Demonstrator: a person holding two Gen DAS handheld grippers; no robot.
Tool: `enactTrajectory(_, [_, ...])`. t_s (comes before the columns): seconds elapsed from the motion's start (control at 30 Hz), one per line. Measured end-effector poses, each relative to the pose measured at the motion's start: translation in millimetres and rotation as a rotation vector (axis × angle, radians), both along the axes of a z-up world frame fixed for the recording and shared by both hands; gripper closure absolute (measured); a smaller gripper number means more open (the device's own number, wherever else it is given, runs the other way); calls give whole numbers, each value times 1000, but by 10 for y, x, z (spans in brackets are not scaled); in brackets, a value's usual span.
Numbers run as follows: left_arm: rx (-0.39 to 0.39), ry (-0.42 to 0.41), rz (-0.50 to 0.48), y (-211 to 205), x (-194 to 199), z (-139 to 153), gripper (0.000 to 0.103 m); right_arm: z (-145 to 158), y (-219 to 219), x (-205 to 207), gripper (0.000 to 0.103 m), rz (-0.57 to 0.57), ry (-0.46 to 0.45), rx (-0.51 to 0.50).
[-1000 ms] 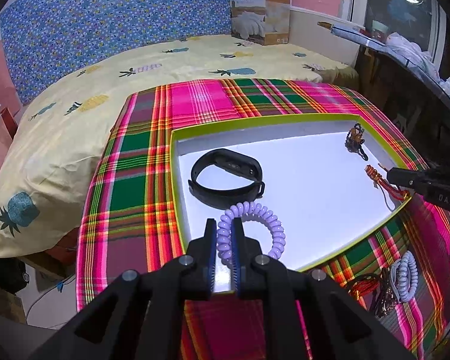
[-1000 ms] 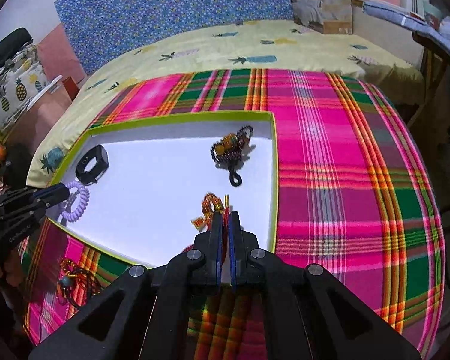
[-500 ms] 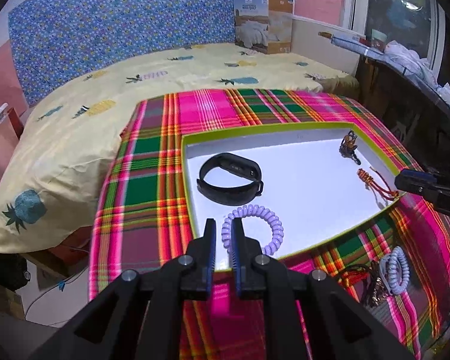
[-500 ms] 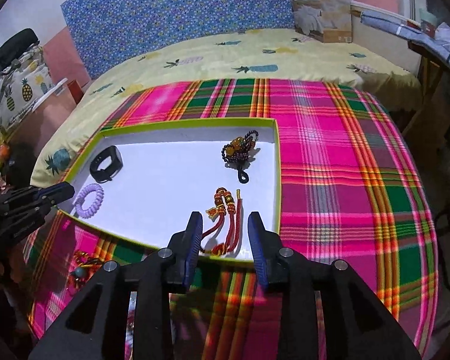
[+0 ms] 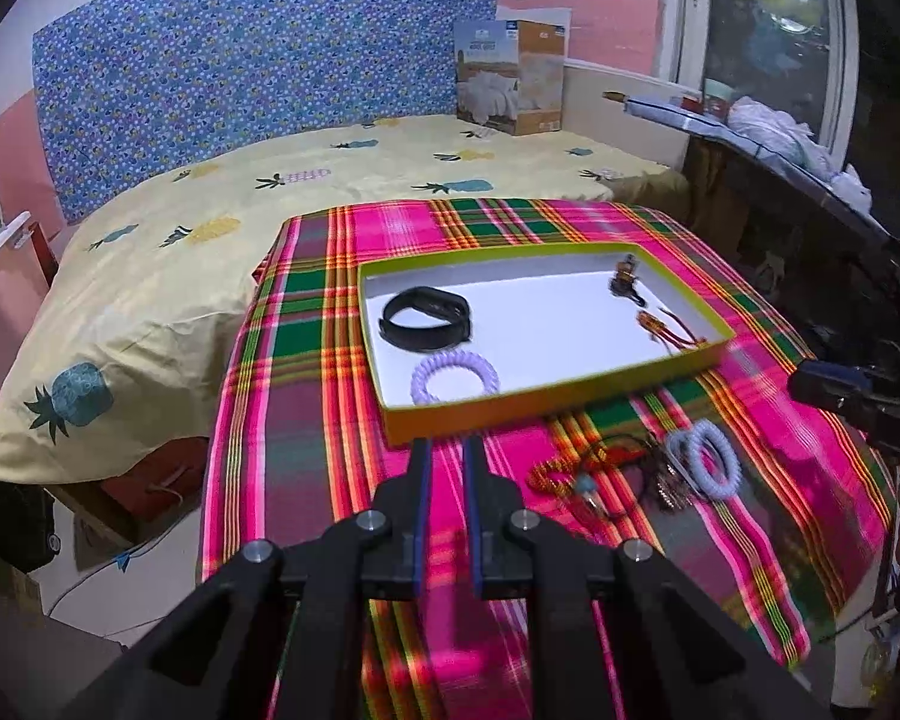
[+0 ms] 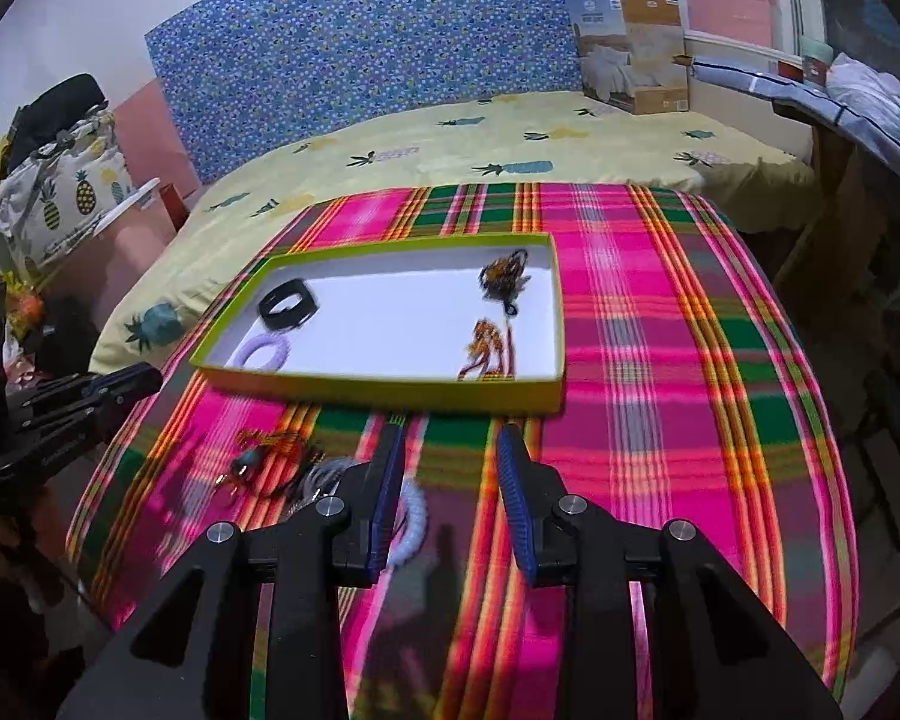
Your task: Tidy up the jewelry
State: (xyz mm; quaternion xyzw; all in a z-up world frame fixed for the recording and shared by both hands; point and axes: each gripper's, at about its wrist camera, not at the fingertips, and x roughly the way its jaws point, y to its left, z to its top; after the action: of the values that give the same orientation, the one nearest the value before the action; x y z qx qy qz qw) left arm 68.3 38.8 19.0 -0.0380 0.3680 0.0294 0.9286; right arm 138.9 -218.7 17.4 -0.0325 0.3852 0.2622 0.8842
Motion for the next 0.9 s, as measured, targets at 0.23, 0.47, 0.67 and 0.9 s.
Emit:
enactTrajectory(0.23, [-17,-7,-30,-128,-279,16,92,-12,-57,-326,71,-8,-1,19])
enactTrajectory(0.47, [-30,-6,-52,-229,-365,16,92,-51,-43,-444,71,-2,5,23])
enactTrajectory(0.67, [-41,3,-60,-278,-338,-14,92,-86,-41,-434,71,2,12,24])
enactTrajectory(0.9, [-55,22,-72,-311,-277,-73,92,-153,-20,-384,71,7,27,19])
